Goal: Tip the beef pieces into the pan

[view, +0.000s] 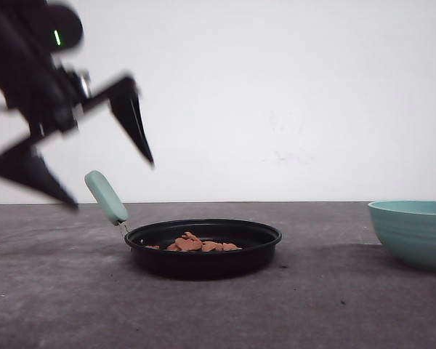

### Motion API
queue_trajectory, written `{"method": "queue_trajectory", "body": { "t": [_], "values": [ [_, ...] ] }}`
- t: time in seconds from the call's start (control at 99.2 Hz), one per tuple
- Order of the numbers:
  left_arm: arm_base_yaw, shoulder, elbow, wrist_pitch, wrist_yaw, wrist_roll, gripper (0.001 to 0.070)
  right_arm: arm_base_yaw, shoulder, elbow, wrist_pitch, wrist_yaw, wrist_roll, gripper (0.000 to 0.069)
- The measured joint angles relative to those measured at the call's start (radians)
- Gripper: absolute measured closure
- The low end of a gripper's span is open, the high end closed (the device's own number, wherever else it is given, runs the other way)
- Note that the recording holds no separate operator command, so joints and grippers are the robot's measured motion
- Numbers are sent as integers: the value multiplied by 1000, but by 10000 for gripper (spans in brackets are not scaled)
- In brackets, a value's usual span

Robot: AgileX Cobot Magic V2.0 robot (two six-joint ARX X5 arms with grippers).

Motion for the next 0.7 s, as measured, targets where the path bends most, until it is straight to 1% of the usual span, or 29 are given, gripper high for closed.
{"method": "queue_trajectory", "body": {
  "t": [0.091, 0.131, 0.151, 0.171, 0.202, 0.333, 0.363, 0.393, 0.443, 0.514, 0.615, 0.695],
  "values": [
    [0, -129, 0, 2, -61, 6, 16, 0, 0, 0, 5, 39, -45, 676],
    [0, -186, 0, 1, -97, 12, 19, 0, -1, 0, 18, 58, -65, 676],
    [0, -216, 0, 1, -117, 18, 29, 0, -3, -2, 29, 69, -76, 676],
    [0, -245, 0, 1, -139, 25, 54, 0, -7, -5, 43, 79, -84, 676],
    [-1, -290, 0, 1, -180, 33, 122, 0, -15, -13, 68, 88, -97, 676],
    [-7, -501, 0, 7, -387, 75, 510, 0, -72, -72, 179, 96, -153, 676],
    [-7, -557, 0, 9, -425, 86, 586, 0, -89, -87, 201, 96, -167, 676],
    [-6, -605, -4, 11, -442, 96, 625, 0, -106, -102, 223, 97, -183, 676],
    [-6, -679, -23, 15, -447, 112, 661, 0, -134, -131, 243, 96, -209, 676],
    [-2, -775, -68, -16, -459, 130, 679, 0, -155, -169, 247, 80, -230, 676],
    [3, -885, -126, -100, -523, 140, 683, 0, -158, -195, 209, 61, -243, 676],
    [5, -945, -138, -168, -570, 145, 684, 0, -158, -196, 198, 58, -243, 676]
  ]
}}
